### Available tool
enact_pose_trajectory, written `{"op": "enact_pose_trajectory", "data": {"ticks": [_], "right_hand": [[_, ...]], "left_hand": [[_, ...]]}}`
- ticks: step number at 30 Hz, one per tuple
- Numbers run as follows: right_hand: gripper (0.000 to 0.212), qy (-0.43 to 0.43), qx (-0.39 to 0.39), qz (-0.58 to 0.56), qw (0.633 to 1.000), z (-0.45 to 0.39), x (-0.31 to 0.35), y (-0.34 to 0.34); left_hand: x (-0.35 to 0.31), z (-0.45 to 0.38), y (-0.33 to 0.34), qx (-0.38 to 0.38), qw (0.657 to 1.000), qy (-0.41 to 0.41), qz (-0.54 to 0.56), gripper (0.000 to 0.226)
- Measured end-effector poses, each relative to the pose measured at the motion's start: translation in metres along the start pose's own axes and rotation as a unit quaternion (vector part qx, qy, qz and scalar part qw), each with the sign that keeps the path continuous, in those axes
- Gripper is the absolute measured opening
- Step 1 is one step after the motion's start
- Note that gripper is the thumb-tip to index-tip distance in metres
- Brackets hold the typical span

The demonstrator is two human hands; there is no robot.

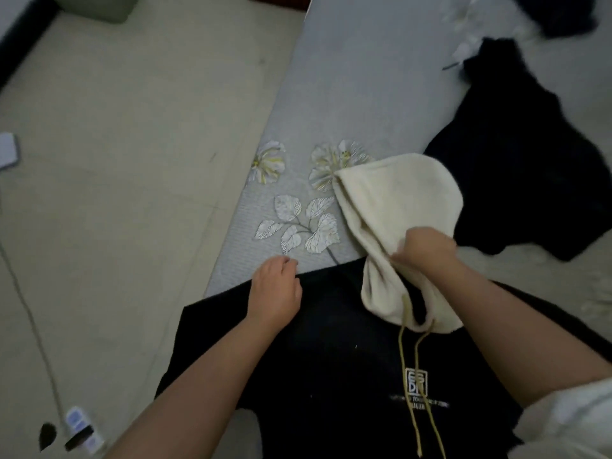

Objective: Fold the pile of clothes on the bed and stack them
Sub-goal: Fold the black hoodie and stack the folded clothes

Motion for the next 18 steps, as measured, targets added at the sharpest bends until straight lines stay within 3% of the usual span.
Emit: {"op": "enact_pose_trajectory", "data": {"ticks": [2, 5, 9, 10, 12, 13, 16, 18], "right_hand": [[0.031, -0.021, 0.027, -0.016, 0.999, 0.004, -0.003, 0.017], [0.020, -0.049, -0.020, -0.044, 0.998, 0.011, -0.017, 0.020], [0.016, -0.006, -0.087, -0.217, 0.972, 0.011, -0.070, 0.014], [0.028, -0.002, -0.070, -0.237, 0.969, 0.009, -0.078, 0.017], [0.073, 0.010, -0.014, -0.244, 0.970, 0.007, -0.085, 0.038], [0.074, 0.019, -0.010, -0.248, 0.968, 0.007, -0.085, 0.048], [0.018, 0.027, -0.098, -0.222, 0.970, -0.001, -0.089, 0.044], [0.014, 0.030, -0.171, -0.277, 0.945, -0.010, -0.103, 0.025]], "left_hand": [[-0.012, -0.019, 0.002, 0.042, 0.998, -0.017, 0.042, 0.040], [-0.031, -0.048, 0.005, 0.099, 0.979, -0.085, 0.158, 0.047], [-0.053, -0.080, 0.029, 0.148, 0.922, -0.207, 0.292, 0.054], [-0.058, -0.085, 0.036, 0.149, 0.906, -0.233, 0.319, 0.052], [-0.067, -0.093, 0.053, 0.149, 0.877, -0.264, 0.372, 0.044], [-0.073, -0.094, 0.060, 0.151, 0.867, -0.270, 0.391, 0.038], [-0.093, -0.099, 0.060, 0.110, 0.866, -0.242, 0.423, 0.015], [-0.102, -0.107, 0.031, 0.017, 0.891, -0.187, 0.414, 0.020]]}}
Point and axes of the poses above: each hand's wrist, its own z-axis away from the middle knuckle, its own y-axis out of the palm, x = y × z, the point moved 8 cm from there along -z, towards the middle knuckle, and after that the axes turned 8 degrees about -y, right-handed, at the moved point
